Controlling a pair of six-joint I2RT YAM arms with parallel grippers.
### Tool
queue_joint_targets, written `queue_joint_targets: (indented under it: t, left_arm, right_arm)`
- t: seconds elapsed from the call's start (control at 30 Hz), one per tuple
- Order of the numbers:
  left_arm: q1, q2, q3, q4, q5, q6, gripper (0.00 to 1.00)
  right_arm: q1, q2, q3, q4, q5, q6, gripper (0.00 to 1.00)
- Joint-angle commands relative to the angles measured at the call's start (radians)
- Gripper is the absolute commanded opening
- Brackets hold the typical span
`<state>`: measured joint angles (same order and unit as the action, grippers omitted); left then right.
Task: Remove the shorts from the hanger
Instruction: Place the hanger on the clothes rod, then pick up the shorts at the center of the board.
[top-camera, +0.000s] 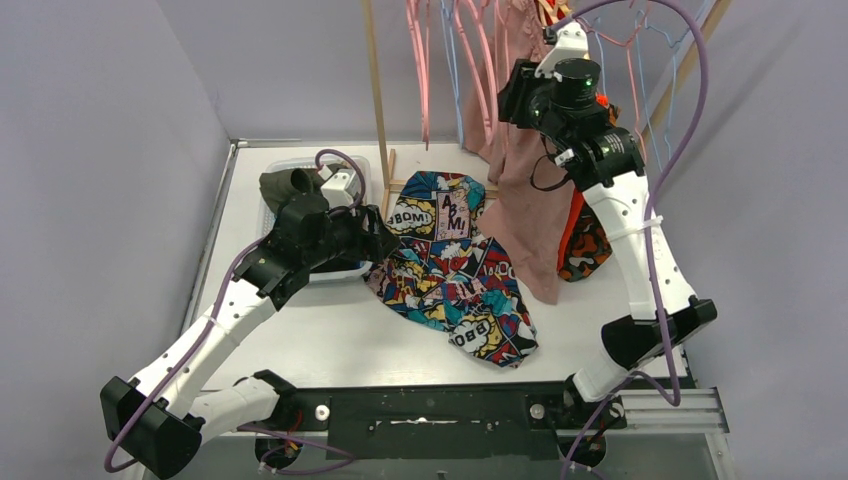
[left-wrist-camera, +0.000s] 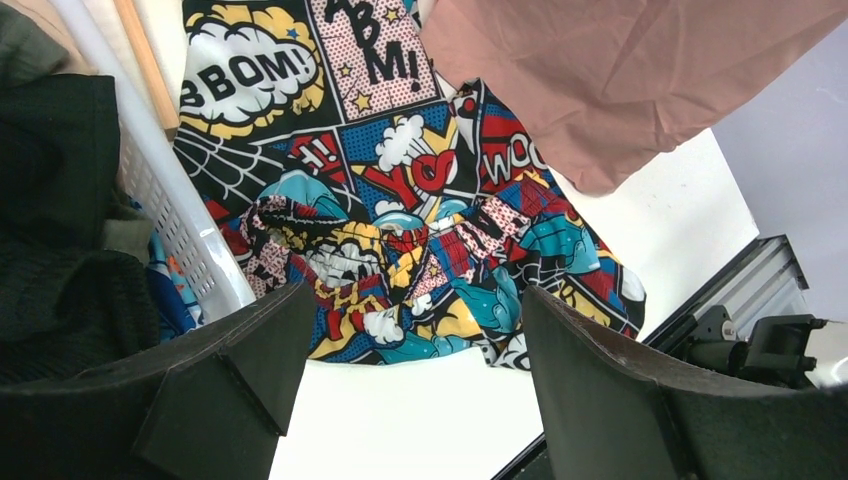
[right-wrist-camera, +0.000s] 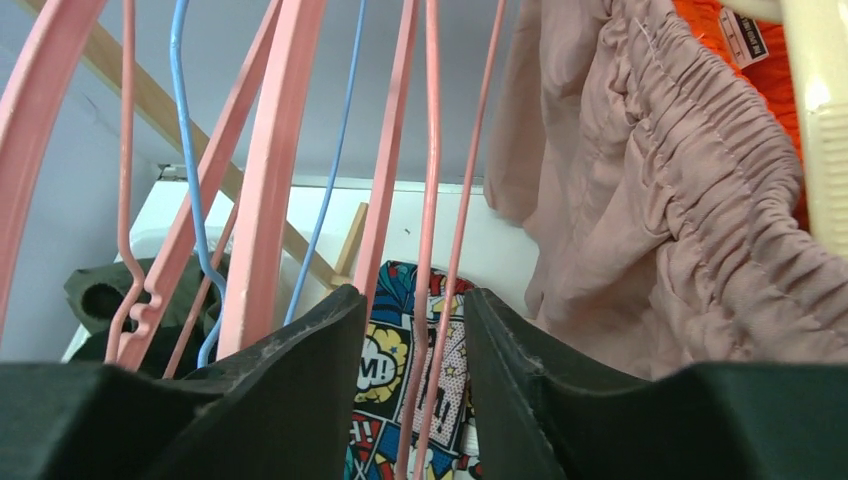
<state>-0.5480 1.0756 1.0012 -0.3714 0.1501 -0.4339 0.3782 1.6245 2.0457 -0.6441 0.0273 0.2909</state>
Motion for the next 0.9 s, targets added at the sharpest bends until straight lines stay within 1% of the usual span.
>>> queue_joint_targets:
  t: [0.0, 0.1, 0.17, 0.27, 0.33, 0.43, 0.53, 0.6, 0.7, 0.77, 0.87]
  left_arm:
    - [0.004, -0.005, 0.024, 0.025, 0.034, -0.001, 0.76]
    - [0.003, -0.004, 0.021, 0.026, 0.049, -0.013, 0.76]
    - [0.003, -0.004, 0.02, 0.023, 0.052, -0.018, 0.76]
    - [0.005, -0.002, 0.022, 0.023, 0.059, -0.017, 0.76]
    - [0.005, 0.006, 0.029, 0.019, 0.07, -0.01, 0.76]
    - [0.006, 0.015, 0.027, 0.022, 0.082, -0.008, 0.76]
    - [0.004, 0.015, -0.001, 0.065, 0.098, -0.037, 0.76]
    - [-0.001, 0.031, -0.017, 0.109, 0.116, -0.079, 0.75]
    - [-0.026, 0.078, -0.007, 0.096, 0.102, -0.098, 0.73]
    - [-0.061, 0.094, -0.009, 0.067, 0.058, -0.088, 0.73]
    - [-0.096, 0.108, -0.037, 0.05, 0.014, -0.09, 0.73]
  right_arm:
    - [-0.01, -0.082, -0.036, 0.066, -0.05, 0.007, 0.5]
    - [-0.009, -0.147, -0.136, 0.083, -0.013, 0.034, 0.54]
    - [-0.007, -0.228, -0.268, 0.138, -0.014, 0.051, 0.59]
    - [-0.008, -0.406, -0.565, 0.34, -0.106, 0.044, 0.66]
    - [-0.01, -0.523, -0.724, 0.419, -0.143, 0.035, 0.69]
    - [-0.009, -0.688, -0.881, 0.469, -0.159, 0.015, 0.72]
    - [-0.003, -0.802, -1.027, 0.529, -0.259, -0.041, 0.72]
    - [0.015, -0.847, -1.134, 0.54, -0.294, -0.079, 0.72]
    - [0.081, -0.876, -1.278, 0.518, -0.306, -0.098, 0.74]
    - [0.15, -0.879, -1.363, 0.546, -0.271, -0.054, 0.74]
    - [0.258, -0.842, -1.46, 0.639, -0.179, 0.011, 0.75]
